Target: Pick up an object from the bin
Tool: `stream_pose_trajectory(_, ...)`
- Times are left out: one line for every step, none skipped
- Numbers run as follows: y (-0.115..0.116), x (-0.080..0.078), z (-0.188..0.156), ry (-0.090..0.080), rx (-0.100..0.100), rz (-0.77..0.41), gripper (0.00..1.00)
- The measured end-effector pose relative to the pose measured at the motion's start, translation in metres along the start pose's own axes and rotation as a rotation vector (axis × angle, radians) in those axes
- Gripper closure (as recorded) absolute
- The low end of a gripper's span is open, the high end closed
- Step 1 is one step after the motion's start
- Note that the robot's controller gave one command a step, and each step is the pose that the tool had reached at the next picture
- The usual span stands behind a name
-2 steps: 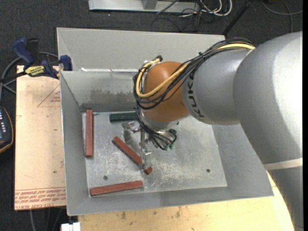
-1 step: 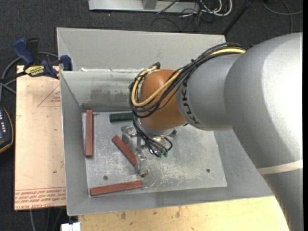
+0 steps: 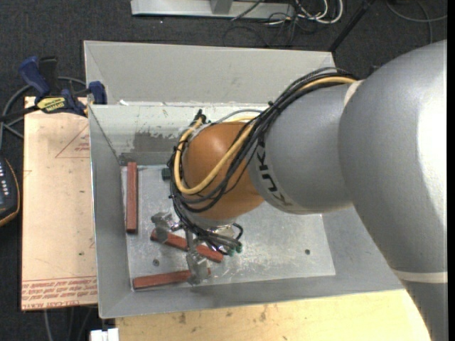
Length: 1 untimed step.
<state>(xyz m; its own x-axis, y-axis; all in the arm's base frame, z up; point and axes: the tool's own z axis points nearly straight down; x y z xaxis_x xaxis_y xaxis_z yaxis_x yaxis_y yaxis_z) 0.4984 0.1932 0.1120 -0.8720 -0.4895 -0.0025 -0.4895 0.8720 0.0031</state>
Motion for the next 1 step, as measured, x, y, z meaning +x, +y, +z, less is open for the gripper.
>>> stream_pose_trajectory(-0.0513,0.0134,0.0356,0.003,0.003,0.084,0.0)
